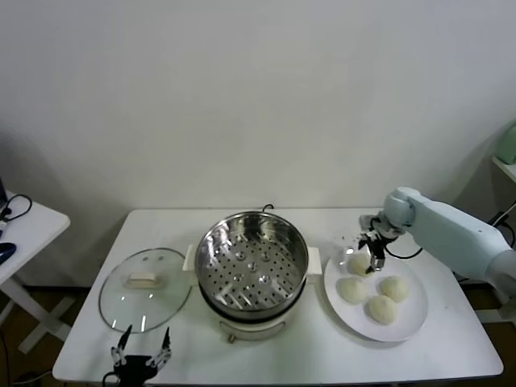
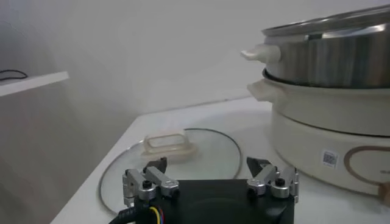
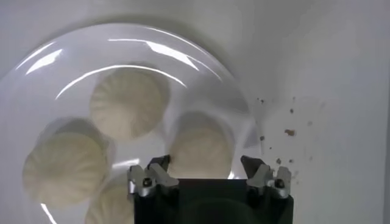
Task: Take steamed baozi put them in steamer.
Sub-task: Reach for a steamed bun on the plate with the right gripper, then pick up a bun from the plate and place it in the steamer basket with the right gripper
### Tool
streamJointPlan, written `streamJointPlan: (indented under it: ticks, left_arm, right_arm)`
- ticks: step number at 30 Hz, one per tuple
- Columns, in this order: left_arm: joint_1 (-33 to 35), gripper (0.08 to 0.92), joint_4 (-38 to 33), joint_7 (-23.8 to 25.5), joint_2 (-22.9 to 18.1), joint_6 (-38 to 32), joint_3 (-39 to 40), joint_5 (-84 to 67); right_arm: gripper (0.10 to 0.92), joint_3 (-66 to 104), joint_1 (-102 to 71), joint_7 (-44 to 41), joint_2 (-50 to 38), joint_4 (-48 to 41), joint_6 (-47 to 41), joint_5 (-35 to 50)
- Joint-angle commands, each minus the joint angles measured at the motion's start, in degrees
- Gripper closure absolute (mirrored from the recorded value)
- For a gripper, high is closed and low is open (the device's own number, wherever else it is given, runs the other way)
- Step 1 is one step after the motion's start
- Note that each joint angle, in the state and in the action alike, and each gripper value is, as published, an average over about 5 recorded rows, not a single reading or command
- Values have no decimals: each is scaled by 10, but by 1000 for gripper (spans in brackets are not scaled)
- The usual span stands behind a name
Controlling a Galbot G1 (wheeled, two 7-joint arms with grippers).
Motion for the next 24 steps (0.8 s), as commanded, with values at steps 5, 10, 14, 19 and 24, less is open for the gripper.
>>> streamJointPlan:
  ticks: [5,10,14,19,24]
  left_arm:
    - [-5,177,4,0,1,2,-6,0]
    - [-8,177,5,-2,0,3,-7,-1]
    - [-8,177,6,-3,0,3,-7,-1]
    - [-9,177,5,-4,0,5,-8,-2]
    - [-10,177,5,-4,0,7,-11,-2]
  right_arm:
    - [299,0,-3,0,8,-5,-3,-19]
    - [337,0,1,0,9,-4,-1,-16]
    - [363,-1,7,-1,10,-3,2,-14]
    - [392,-2,12,-3,9,-1,6,-10]
    - [416,-3,10,-4,7,3,7,-10]
